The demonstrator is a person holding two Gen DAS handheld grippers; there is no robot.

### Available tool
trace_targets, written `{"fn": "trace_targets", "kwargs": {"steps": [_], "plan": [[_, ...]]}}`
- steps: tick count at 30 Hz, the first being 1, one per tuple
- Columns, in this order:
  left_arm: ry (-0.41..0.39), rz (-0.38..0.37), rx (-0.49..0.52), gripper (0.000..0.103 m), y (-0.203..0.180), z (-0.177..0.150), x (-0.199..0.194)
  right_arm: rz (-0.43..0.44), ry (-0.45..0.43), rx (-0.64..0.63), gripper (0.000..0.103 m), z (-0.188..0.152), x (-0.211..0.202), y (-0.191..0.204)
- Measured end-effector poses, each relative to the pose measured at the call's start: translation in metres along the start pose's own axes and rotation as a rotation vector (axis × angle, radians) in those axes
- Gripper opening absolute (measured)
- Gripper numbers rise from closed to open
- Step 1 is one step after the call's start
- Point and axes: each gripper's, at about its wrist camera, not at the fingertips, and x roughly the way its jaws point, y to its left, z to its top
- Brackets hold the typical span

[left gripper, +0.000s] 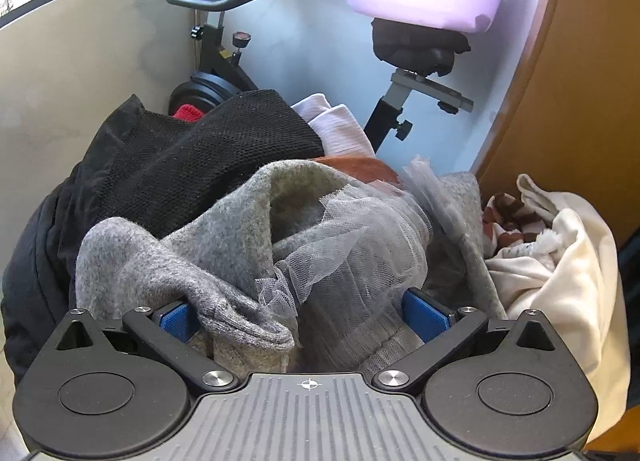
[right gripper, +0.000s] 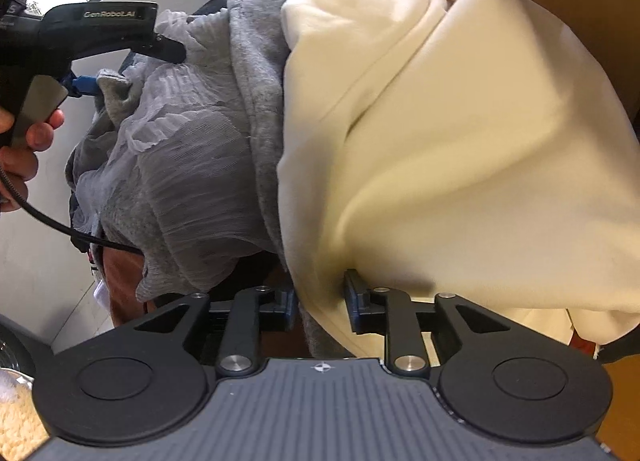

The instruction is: Fold clothes

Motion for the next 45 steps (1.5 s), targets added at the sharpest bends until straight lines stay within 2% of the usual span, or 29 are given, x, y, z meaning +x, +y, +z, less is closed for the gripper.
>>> {"fn": "trace_targets", "kwargs": {"steps": [8,9,12,15,19,22,27,29,31,35,36,37,39,42,45], "plan": [[-0.080,-0.002,-0.032,0.102,-0.002,0.013,-0.023,-0.015,0.006,-0.002,0.030,-0.001,0.000,0.000],[-0.097,0.009,-0.031,0.102,-0.004,0.015,-0.027,-0.016,0.007,-0.002,0.030,-0.001,0.000,0.000],[-0.147,0.113,0.001,0.101,-0.012,0.019,-0.035,-0.024,0.008,-0.001,0.031,-0.002,-0.001,-0.001],[-0.199,0.151,0.113,0.101,-0.029,0.015,-0.045,-0.032,0.003,0.007,0.034,-0.004,-0.003,-0.003],[-0.268,0.073,0.385,0.102,-0.069,-0.005,-0.061,-0.047,-0.007,0.026,0.036,-0.004,-0.010,-0.009],[-0.281,-0.034,0.515,0.102,-0.095,-0.015,-0.064,-0.060,-0.013,0.031,0.040,-0.006,-0.012,-0.010],[-0.185,-0.237,0.543,0.101,-0.124,-0.016,-0.046,-0.073,-0.024,0.027,0.043,-0.010,-0.015,-0.008],[-0.149,-0.282,0.556,0.101,-0.136,-0.018,-0.033,-0.077,-0.024,0.030,0.043,-0.014,-0.016,-0.009],[-0.119,-0.283,0.584,0.091,-0.150,-0.021,-0.019,-0.083,-0.020,0.033,0.043,-0.018,-0.016,-0.010],[-0.064,-0.297,0.629,0.081,-0.169,-0.026,0.003,-0.094,-0.014,0.052,0.043,-0.025,-0.017,-0.013],[-0.068,-0.308,0.638,0.074,-0.171,-0.026,0.005,-0.097,-0.013,0.058,0.043,-0.026,-0.017,-0.015],[-0.071,-0.323,0.650,0.058,-0.172,-0.027,0.004,-0.104,-0.014,0.064,0.044,-0.027,-0.018,-0.016],[-0.072,-0.347,0.670,0.037,-0.174,-0.029,0.002,-0.116,-0.017,0.083,0.047,-0.030,-0.021,-0.020],[-0.084,-0.356,0.684,0.024,-0.173,-0.033,-0.002,-0.139,-0.020,0.118,0.051,-0.032,-0.027,-0.028],[-0.092,-0.374,0.645,0.018,-0.166,-0.032,-0.007,-0.188,-0.034,0.157,0.063,-0.036,-0.036,-0.037]]}}
